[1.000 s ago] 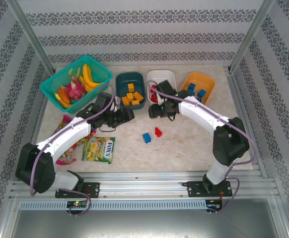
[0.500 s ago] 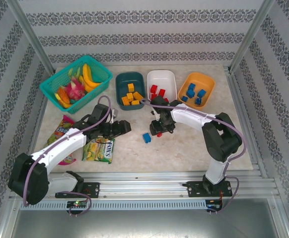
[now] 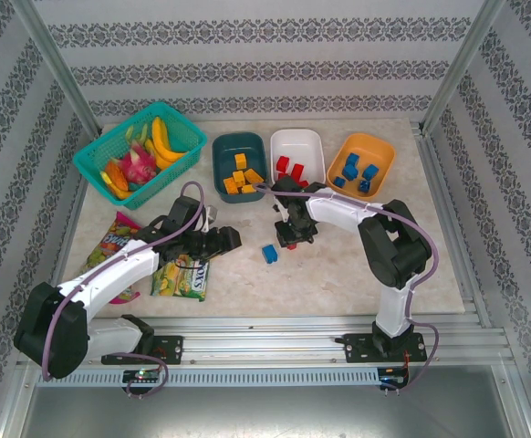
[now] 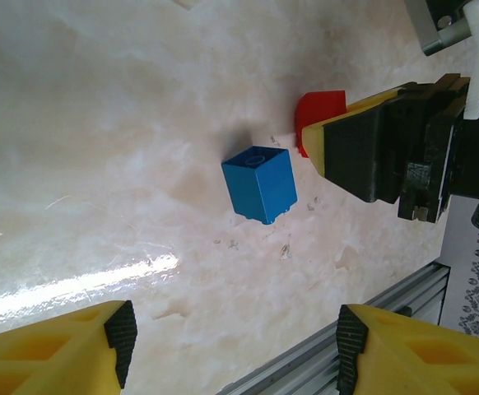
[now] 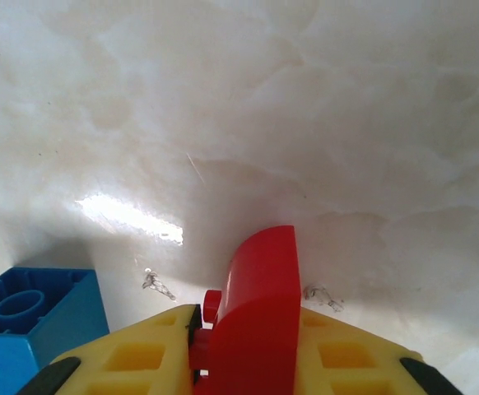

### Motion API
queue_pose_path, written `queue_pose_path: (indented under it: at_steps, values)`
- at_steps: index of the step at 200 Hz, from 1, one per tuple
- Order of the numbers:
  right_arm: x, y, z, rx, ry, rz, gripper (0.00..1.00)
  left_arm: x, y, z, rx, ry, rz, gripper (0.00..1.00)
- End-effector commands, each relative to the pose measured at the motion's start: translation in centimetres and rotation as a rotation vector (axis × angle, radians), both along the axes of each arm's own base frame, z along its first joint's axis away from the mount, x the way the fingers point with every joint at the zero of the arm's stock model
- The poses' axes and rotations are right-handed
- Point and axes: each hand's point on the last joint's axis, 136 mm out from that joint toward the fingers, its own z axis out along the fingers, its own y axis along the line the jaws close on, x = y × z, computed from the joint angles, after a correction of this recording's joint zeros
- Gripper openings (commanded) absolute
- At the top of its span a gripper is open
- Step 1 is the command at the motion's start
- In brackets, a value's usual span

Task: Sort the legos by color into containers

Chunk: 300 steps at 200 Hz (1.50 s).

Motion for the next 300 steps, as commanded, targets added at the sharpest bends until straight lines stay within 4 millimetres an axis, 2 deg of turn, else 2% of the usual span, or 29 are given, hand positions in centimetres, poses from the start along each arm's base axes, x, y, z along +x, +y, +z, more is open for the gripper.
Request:
queue_pose_path:
  at_steps: [1,30,50,71,94,119,141,169,207,229,253,277,300]
  values:
    - [2.0,-0.2,4.5,0.024,-0.107,-0.039,0.25,2.0,-1.5,3.6,-0.069,-0.089,0.010,0.69]
    - [6.7,-1.9,9.3,0.036,-0.223,-0.147,0.23,5.4,-2.8,6.4,-0.112,-0.160,0.043,0.77]
    - [10.4,-3.0,10.9,0.016,-0.266,-0.213,0.22,7.7,-3.4,7.1,-0.125,-0.191,0.056,0.79]
    - [14.3,-4.4,11.2,-0.048,-0.296,-0.267,0.22,10.1,-4.1,7.6,-0.141,-0.208,0.061,0.80]
    - [17.9,-6.1,10.5,-0.110,-0.301,-0.334,0.22,12.4,-4.9,8.7,-0.148,-0.235,0.057,0.80]
    - [20.4,-7.1,9.1,-0.164,-0.284,-0.373,0.20,14.5,-5.8,9.0,-0.159,-0.245,0.051,0.80]
    - [21.4,-7.6,7.1,-0.195,-0.253,-0.397,0.20,16.1,-6.4,8.7,-0.171,-0.240,0.056,0.80]
    - [21.8,-8.0,4.7,-0.203,-0.209,-0.439,0.21,17.3,-6.9,8.0,-0.165,-0.236,0.049,0.80]
    - [22.2,-8.6,2.7,-0.210,-0.183,-0.460,0.25,17.4,-7.1,7.4,-0.160,-0.224,0.041,0.79]
    - [22.2,-8.9,2.3,-0.208,-0.167,-0.474,0.33,17.0,-6.8,7.3,-0.148,-0.223,0.038,0.79]
    - [22.5,-8.6,4.0,-0.186,-0.199,-0.463,0.42,16.7,-6.7,7.5,-0.145,-0.226,0.036,0.79]
    - [22.8,-7.6,8.0,-0.156,-0.292,-0.428,0.48,16.3,-6.3,7.9,-0.141,-0.229,0.041,0.79]
    - [21.9,-6.6,11.5,-0.135,-0.351,-0.407,0.53,15.5,-5.9,8.1,-0.138,-0.229,0.045,0.79]
